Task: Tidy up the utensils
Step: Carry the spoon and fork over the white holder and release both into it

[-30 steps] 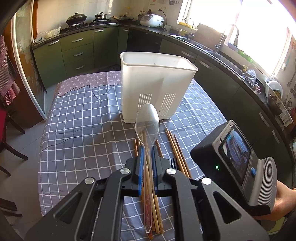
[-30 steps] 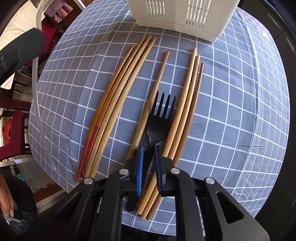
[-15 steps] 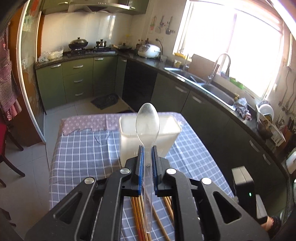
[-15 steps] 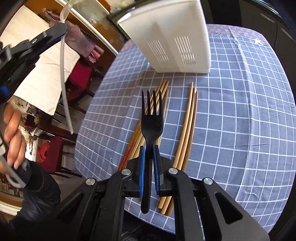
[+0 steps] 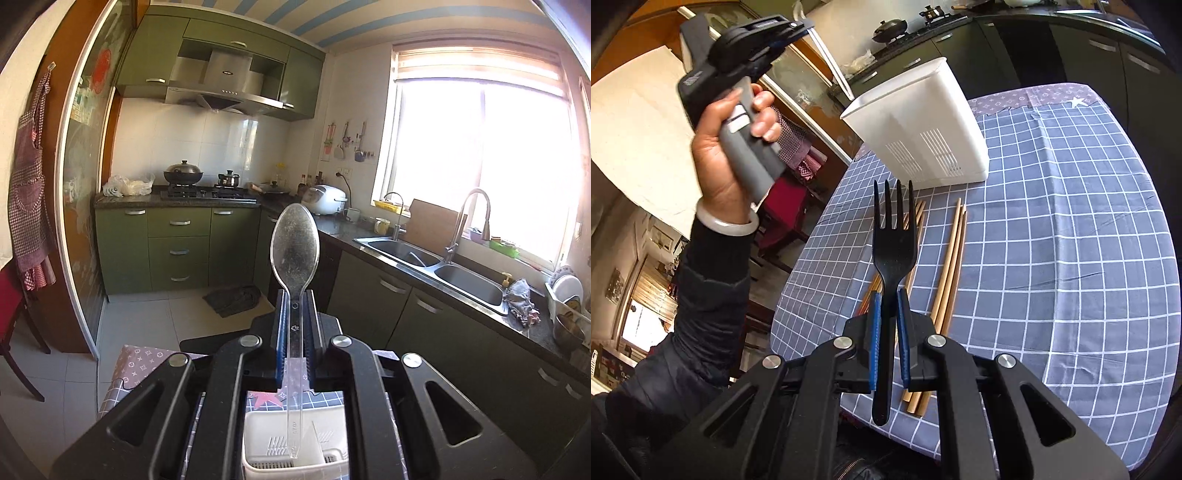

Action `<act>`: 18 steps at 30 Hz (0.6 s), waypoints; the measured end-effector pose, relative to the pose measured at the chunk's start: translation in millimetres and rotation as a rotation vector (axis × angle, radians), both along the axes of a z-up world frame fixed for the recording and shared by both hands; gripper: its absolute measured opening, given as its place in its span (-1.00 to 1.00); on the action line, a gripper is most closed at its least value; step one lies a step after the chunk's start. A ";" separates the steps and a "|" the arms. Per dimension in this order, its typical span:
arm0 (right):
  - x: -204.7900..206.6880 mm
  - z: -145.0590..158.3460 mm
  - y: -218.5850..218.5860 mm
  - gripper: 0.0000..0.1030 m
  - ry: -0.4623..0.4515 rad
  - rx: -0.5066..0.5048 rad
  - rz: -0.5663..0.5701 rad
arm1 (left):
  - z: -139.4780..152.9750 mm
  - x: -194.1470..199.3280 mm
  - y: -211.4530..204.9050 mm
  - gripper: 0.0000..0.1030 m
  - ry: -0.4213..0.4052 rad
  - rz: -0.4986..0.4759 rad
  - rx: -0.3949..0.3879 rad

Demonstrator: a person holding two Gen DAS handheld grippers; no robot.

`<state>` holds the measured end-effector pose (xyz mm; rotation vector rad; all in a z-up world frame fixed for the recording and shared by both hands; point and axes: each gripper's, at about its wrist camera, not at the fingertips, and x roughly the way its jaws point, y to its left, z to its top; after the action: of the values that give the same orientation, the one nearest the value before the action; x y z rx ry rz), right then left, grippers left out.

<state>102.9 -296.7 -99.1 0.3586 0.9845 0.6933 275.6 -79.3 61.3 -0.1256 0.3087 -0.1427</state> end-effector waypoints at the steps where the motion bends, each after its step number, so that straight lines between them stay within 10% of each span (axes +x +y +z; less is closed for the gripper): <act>1: -0.6 3.5 -0.3 -0.81 -0.015 0.001 -0.002 | -5.9 4.0 -1.7 -0.84 0.004 0.007 0.007; 18: 48.6 118.1 13.2 -0.81 -0.367 -0.056 -0.128 | -48.3 -24.5 26.6 -0.33 0.131 -0.002 0.025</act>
<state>151.6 -283.5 19.0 0.2323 0.6247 0.5878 251.1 -52.7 13.0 -0.1097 0.4410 -0.1327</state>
